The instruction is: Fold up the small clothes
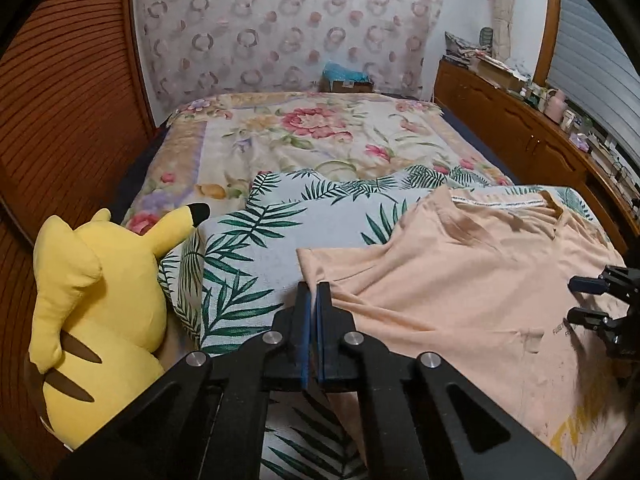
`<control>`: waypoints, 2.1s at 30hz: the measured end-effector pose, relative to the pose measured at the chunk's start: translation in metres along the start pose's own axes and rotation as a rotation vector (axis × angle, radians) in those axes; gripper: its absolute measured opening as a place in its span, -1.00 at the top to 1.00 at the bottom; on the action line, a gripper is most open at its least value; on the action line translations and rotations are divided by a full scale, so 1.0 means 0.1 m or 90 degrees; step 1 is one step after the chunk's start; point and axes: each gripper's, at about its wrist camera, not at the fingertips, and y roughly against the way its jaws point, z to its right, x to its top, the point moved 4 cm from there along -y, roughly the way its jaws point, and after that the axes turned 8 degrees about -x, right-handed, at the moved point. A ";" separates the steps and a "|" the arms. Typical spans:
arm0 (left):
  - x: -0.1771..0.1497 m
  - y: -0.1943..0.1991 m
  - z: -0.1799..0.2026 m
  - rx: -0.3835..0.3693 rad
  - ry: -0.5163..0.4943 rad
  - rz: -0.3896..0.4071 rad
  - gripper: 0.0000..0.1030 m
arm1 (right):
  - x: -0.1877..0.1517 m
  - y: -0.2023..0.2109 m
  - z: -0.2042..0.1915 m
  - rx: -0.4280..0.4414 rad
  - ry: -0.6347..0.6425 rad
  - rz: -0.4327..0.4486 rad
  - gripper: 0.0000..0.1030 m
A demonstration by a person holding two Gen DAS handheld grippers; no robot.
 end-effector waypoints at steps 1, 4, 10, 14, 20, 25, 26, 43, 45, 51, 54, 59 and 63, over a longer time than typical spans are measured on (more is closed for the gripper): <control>0.00 -0.02 0.01 0.002 -0.002 -0.001 0.94 | 0.00 0.01 0.01 0.001 -0.001 0.000 0.08; -0.02 -0.01 0.03 0.007 -0.007 0.003 0.94 | -0.01 0.03 0.04 0.004 -0.003 -0.001 0.08; -0.05 0.17 0.08 0.012 0.005 0.027 0.92 | 0.00 0.06 0.05 0.004 -0.003 -0.002 0.08; -0.10 0.37 0.15 0.011 0.009 0.060 0.54 | -0.01 0.07 0.06 0.003 -0.001 -0.002 0.08; -0.20 0.61 0.26 -0.003 0.022 0.091 0.22 | -0.02 0.09 0.07 0.000 0.006 -0.002 0.08; -0.26 0.76 0.38 -0.005 0.017 0.108 -0.39 | -0.02 0.10 0.09 -0.003 0.013 -0.002 0.07; -0.28 0.79 0.40 -0.011 0.019 0.114 -0.54 | -0.01 0.10 0.10 -0.002 0.014 -0.002 0.07; -0.72 1.10 0.91 -0.026 0.003 0.133 -0.55 | -0.35 0.61 0.13 -0.026 0.028 0.029 0.07; -0.78 1.12 0.97 -0.029 -0.001 0.135 -0.55 | -0.43 0.76 0.17 -0.033 0.025 0.036 0.07; -0.95 1.15 1.18 -0.042 -0.015 0.131 -0.55 | -0.76 1.17 0.30 -0.058 -0.002 0.057 0.07; -1.03 1.18 1.30 -0.046 -0.025 0.129 -0.55 | -0.92 1.31 0.38 -0.072 -0.020 0.060 0.07; -1.11 1.24 1.48 -0.055 -0.032 0.131 -0.55 | -1.14 1.55 0.56 -0.096 -0.054 0.058 -0.02; -1.17 1.31 1.64 -0.065 -0.043 0.137 -0.55 | -1.32 1.80 0.75 -0.124 -0.082 0.063 -0.02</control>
